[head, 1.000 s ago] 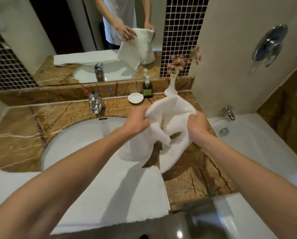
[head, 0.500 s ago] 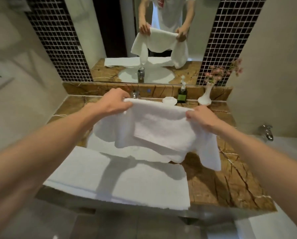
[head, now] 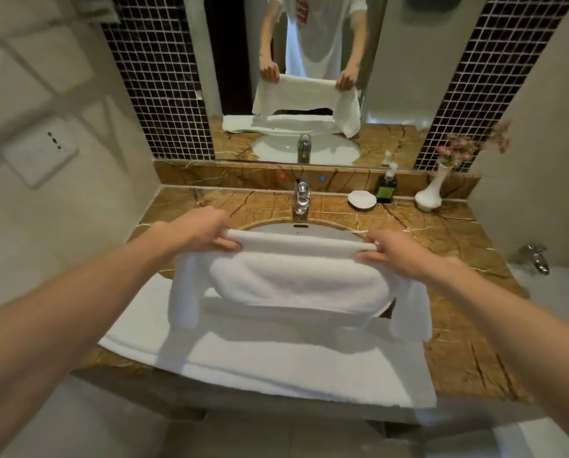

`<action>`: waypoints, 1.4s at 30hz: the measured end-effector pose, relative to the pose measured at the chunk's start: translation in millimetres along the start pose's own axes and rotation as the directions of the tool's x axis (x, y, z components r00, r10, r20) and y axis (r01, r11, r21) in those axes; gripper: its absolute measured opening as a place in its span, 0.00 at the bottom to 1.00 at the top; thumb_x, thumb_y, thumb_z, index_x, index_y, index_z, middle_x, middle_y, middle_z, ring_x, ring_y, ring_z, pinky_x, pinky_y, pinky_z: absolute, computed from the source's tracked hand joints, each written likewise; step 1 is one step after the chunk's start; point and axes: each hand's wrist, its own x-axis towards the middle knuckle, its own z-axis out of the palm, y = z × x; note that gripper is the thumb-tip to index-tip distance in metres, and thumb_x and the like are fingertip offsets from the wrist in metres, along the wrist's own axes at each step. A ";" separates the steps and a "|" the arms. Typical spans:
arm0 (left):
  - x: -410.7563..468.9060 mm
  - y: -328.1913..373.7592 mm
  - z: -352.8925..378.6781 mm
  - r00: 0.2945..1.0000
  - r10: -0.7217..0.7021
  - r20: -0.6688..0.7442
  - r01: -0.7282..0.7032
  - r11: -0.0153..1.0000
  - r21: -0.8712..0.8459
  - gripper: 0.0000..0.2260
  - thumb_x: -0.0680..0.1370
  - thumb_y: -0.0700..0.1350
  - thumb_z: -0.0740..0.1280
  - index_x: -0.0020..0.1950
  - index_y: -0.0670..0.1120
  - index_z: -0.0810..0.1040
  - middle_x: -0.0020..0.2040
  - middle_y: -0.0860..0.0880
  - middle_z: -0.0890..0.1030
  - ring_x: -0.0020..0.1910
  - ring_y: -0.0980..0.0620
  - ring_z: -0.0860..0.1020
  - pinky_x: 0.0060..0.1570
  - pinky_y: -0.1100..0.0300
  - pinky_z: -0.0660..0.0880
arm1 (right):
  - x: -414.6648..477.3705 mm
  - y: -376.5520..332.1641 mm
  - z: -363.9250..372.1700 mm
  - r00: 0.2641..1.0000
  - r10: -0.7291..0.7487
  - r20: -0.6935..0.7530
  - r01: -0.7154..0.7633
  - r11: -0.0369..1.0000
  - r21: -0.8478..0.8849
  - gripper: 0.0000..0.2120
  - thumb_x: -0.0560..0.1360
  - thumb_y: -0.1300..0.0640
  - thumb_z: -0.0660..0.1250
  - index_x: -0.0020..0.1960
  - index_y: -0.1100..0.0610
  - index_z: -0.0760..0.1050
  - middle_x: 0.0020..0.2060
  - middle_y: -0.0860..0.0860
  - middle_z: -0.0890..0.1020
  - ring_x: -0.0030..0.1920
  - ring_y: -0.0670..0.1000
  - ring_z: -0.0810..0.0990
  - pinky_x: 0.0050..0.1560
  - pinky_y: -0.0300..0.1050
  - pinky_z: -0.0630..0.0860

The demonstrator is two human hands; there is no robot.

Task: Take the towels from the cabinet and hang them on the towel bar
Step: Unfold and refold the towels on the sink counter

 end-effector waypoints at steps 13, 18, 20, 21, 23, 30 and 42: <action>-16.6 -61.2 42.0 0.985 0.033 0.171 -0.011 0.991 -0.131 0.11 0.67 0.41 0.74 0.47 0.44 0.77 0.45 0.49 0.78 0.44 0.48 0.76 0.43 0.54 0.73 | -3.2 -34.6 32.0 0.972 0.185 0.142 -0.176 0.981 -0.079 0.07 0.72 0.59 0.70 0.47 0.56 0.74 0.41 0.50 0.77 0.43 0.51 0.76 0.40 0.45 0.72; -22.3 -72.1 52.1 0.987 0.026 0.159 -0.018 0.998 -0.054 0.09 0.67 0.38 0.71 0.46 0.43 0.78 0.44 0.47 0.79 0.43 0.48 0.76 0.42 0.54 0.73 | -5.5 -28.2 46.9 0.966 0.224 0.126 -0.205 0.968 -0.147 0.12 0.70 0.61 0.67 0.49 0.50 0.69 0.45 0.49 0.77 0.46 0.52 0.75 0.44 0.49 0.76; -25.5 -74.5 54.5 0.990 0.026 0.136 -0.022 0.999 -0.031 0.06 0.69 0.39 0.71 0.44 0.45 0.78 0.43 0.49 0.77 0.42 0.48 0.75 0.40 0.56 0.70 | -5.8 -25.0 52.0 0.967 0.233 0.106 -0.209 0.957 -0.201 0.11 0.70 0.61 0.66 0.51 0.50 0.71 0.48 0.50 0.78 0.47 0.52 0.76 0.47 0.51 0.77; -26.7 -75.0 56.1 0.991 0.013 0.135 -0.011 1.000 -0.017 0.05 0.70 0.40 0.71 0.44 0.46 0.78 0.42 0.49 0.77 0.42 0.49 0.75 0.39 0.57 0.70 | -6.2 -23.2 55.3 0.969 0.231 0.089 -0.206 0.952 -0.226 0.11 0.70 0.61 0.65 0.51 0.51 0.73 0.48 0.51 0.79 0.48 0.53 0.77 0.47 0.50 0.77; -27.8 -75.6 60.0 0.988 -0.008 0.154 0.006 1.000 0.013 0.04 0.72 0.41 0.70 0.45 0.47 0.78 0.42 0.50 0.77 0.42 0.49 0.75 0.39 0.58 0.69 | -7.4 -20.2 63.3 0.974 0.218 0.062 -0.191 0.935 -0.298 0.10 0.70 0.62 0.63 0.50 0.53 0.75 0.48 0.52 0.80 0.46 0.53 0.77 0.45 0.46 0.74; -32.6 -86.8 78.9 0.971 -0.025 0.238 0.008 0.997 0.071 0.08 0.73 0.51 0.71 0.46 0.49 0.77 0.42 0.52 0.78 0.40 0.51 0.76 0.37 0.60 0.69 | -17.5 4.6 94.0 0.954 0.298 0.021 -0.286 0.933 -0.220 0.11 0.70 0.65 0.60 0.51 0.56 0.71 0.47 0.58 0.81 0.43 0.58 0.76 0.37 0.46 0.68; -43.9 -113.6 91.4 0.959 -0.102 0.265 0.108 0.994 -0.006 0.12 0.71 0.44 0.73 0.51 0.50 0.74 0.50 0.51 0.76 0.47 0.53 0.73 0.44 0.62 0.67 | -22.3 8.3 78.3 0.987 0.141 -0.076 -0.160 0.891 -0.424 0.08 0.74 0.63 0.60 0.52 0.54 0.72 0.43 0.53 0.81 0.41 0.57 0.78 0.34 0.47 0.69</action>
